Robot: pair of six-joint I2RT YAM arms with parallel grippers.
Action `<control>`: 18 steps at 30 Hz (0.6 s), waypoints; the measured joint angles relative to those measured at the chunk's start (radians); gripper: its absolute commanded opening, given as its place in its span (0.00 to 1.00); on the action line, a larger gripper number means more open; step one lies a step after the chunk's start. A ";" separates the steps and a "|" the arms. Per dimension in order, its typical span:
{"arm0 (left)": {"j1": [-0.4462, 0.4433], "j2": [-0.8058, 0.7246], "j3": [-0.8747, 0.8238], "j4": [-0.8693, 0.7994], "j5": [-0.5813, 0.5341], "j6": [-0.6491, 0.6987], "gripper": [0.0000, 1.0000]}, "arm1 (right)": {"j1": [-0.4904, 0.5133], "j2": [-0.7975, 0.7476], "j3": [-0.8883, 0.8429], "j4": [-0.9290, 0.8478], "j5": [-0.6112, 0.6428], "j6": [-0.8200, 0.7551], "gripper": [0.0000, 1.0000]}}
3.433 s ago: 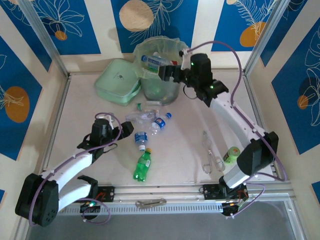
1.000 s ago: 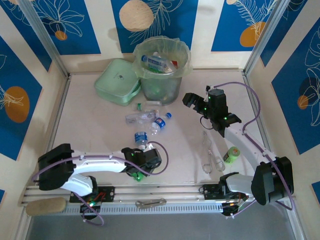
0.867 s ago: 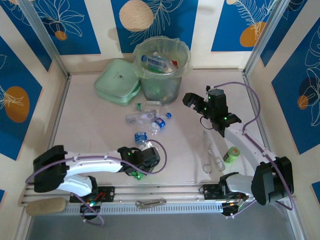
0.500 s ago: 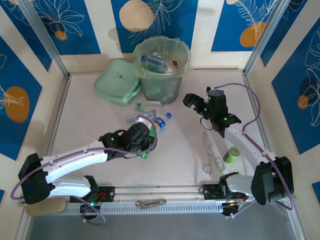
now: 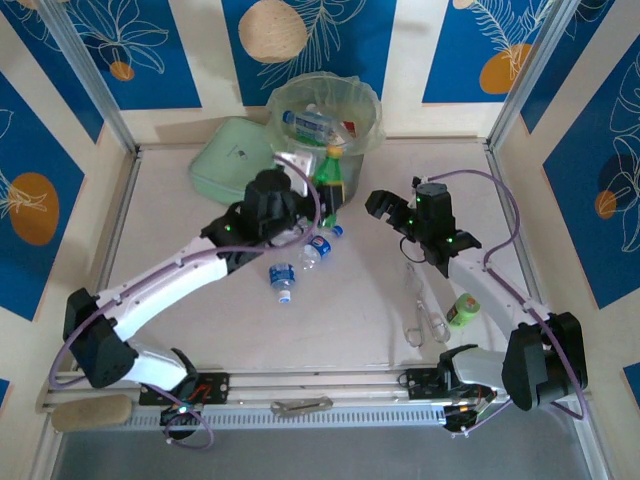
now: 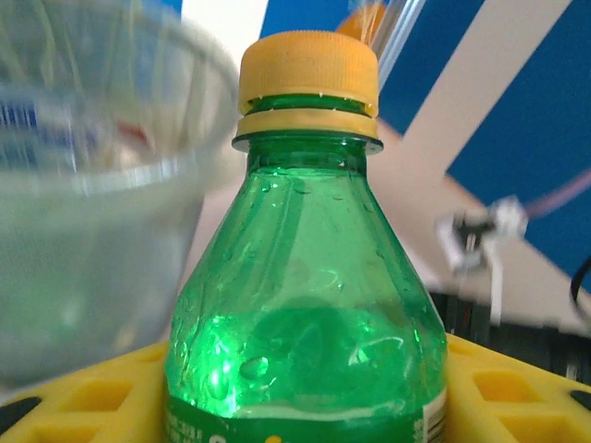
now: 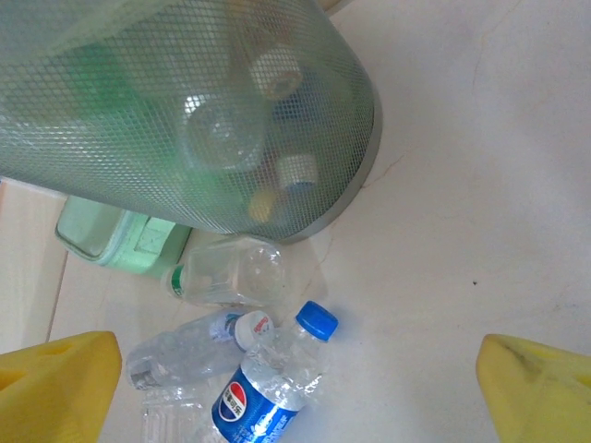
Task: Put the plastic bottles in the bin
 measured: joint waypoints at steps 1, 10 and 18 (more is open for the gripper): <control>0.015 0.013 0.024 0.011 0.008 0.010 0.39 | -0.001 0.000 -0.007 0.001 -0.001 0.002 0.99; 0.153 0.245 0.340 0.059 0.056 0.130 0.37 | -0.008 -0.022 -0.019 -0.002 -0.013 0.009 0.99; 0.275 0.517 0.727 -0.050 0.065 0.198 0.37 | -0.017 -0.092 -0.034 -0.021 -0.018 0.009 0.99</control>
